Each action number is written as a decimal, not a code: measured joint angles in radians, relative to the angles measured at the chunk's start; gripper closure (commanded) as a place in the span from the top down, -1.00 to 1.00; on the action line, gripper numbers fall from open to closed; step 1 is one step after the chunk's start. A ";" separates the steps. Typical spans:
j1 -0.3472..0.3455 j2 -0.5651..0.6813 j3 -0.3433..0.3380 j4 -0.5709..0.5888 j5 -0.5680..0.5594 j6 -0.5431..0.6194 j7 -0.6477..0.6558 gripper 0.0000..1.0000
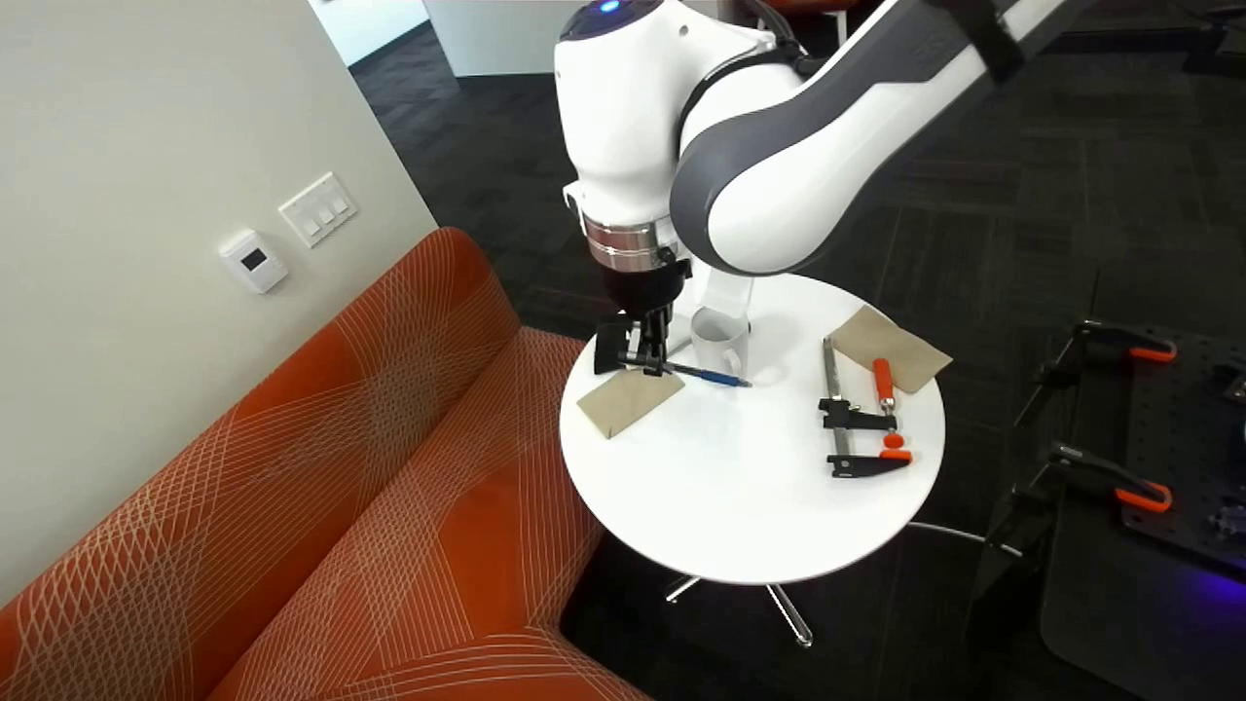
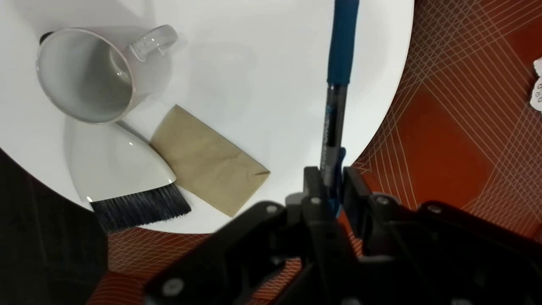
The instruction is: Put the pen into the mug.
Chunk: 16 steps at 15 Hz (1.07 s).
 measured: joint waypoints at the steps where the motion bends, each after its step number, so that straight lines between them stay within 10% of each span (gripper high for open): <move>1: 0.000 0.000 0.000 -0.001 0.000 0.000 0.000 -0.92; 8: 0.019 0.036 -0.051 0.000 -0.048 0.073 0.148 -0.92; 16: 0.212 0.096 -0.296 0.016 -0.412 0.173 0.702 -0.92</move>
